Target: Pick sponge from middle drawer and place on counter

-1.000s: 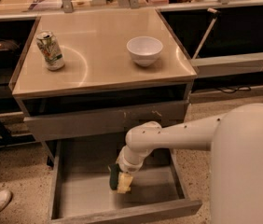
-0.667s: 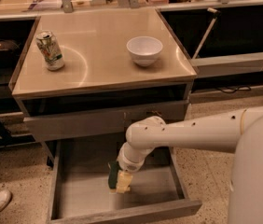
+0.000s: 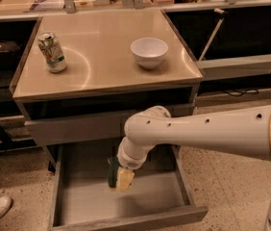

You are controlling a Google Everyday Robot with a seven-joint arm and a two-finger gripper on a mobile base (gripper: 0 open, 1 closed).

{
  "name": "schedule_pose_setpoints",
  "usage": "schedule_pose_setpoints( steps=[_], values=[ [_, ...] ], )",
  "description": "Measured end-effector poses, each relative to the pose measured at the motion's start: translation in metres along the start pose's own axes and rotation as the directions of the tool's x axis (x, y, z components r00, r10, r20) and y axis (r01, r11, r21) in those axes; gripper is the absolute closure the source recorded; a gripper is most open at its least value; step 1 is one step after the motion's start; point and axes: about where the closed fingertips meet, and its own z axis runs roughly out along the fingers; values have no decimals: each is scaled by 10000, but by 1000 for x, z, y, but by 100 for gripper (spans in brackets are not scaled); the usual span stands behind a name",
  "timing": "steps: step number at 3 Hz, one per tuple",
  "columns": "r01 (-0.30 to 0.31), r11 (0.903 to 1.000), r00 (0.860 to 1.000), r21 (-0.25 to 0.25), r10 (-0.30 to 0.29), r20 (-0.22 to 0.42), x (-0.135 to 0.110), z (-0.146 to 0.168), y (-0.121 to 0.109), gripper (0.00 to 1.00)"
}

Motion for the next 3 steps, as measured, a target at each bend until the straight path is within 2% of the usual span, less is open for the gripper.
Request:
schedule_pose_setpoints(
  steps=[1,2,3],
  values=[
    [7,10000,10000,6,-7,-3,0,-1,0,100],
    [74,9989,10000,464,-72,-47,-6,-40,1,100],
    [296,9924,9995,1193,-284,-116,-25,-105,0,100]
  ],
)
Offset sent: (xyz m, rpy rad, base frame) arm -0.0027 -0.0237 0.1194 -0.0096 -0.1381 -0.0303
